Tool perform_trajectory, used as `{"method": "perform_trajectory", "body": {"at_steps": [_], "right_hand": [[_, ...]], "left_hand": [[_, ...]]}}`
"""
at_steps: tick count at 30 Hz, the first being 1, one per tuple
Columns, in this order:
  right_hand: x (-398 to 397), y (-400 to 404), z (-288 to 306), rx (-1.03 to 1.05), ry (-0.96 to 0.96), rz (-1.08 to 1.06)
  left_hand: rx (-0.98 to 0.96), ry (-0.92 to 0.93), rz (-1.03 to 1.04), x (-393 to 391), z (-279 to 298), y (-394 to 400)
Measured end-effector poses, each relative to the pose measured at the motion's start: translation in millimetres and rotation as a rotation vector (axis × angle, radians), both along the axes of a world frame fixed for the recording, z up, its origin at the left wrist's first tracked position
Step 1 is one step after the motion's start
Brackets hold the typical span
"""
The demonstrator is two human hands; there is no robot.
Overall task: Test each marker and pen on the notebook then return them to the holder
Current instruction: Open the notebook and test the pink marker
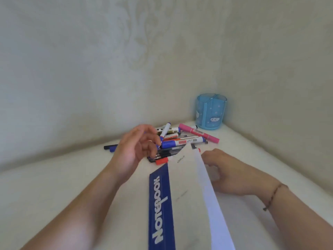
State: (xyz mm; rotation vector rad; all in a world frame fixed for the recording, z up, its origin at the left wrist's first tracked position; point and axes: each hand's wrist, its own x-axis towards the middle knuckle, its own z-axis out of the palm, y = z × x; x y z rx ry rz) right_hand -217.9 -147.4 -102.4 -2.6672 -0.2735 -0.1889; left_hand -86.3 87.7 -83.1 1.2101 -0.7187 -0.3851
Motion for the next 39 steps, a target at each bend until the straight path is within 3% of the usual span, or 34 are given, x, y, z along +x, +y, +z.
{"method": "perform_trajectory", "body": {"at_steps": [3, 6, 8, 10, 12, 13, 15, 16, 19, 21, 24, 27, 29, 31, 34, 36, 39], "right_hand": [[-11, 18, 15, 0.080, -0.110, 0.128], [-23, 63, 34, 0.425, 0.080, 0.319], [-25, 92, 27, 0.283, 0.166, 0.407], [-23, 104, 10, 0.057, 0.036, 0.471], [-21, 103, 3, -0.052, -0.023, 0.511], [-22, 100, 4, -0.009, 0.008, 0.533], [-22, 86, 12, 0.212, 0.152, 0.479], [-21, 75, 15, 0.272, 0.179, 0.395], [-14, 42, 11, 0.059, -0.005, 0.091], [-7, 34, 6, -0.018, 0.018, -0.025], [-9, 42, 10, -0.198, 0.048, -0.081], [-18, 63, 20, -0.497, -0.251, -0.095], [-18, 91, 20, -0.487, -0.386, 0.030], [-8, 120, 14, -0.435, -0.352, 0.129], [21, 139, -1, -0.588, -0.299, 0.125], [32, 142, -5, -0.611, -0.273, 0.078], [23, 148, -1, -0.620, -0.232, 0.095]], "left_hand": [[0.073, -0.135, 0.029, 1, 15, 20], [-0.067, -0.311, 0.101, -8, 43, 48], [-0.120, -0.426, 0.051, -17, 68, 65], [0.106, -0.502, -0.100, -28, 87, 75], [0.589, -0.570, -0.270, -37, 84, 73], [0.850, -0.643, -0.329, -41, 72, 68], [1.184, -0.804, -0.226, -48, 40, 53], [1.261, -0.849, -0.118, -52, 26, 45], [1.378, -0.922, 0.208, -56, 0, 22], [1.465, -1.075, 0.327, -59, -6, 7], [1.426, -1.174, 0.391, -59, -15, -2], [1.179, -1.128, 0.421, -43, -32, 12], [0.974, -1.023, 0.343, -32, -41, 25], [0.791, -0.843, 0.259, -21, -47, 31], [0.504, -0.555, 0.239, -14, -46, 37], [0.460, -0.507, 0.201, -13, -44, 38], [0.673, -0.733, 0.236, -14, -46, 34]]}}
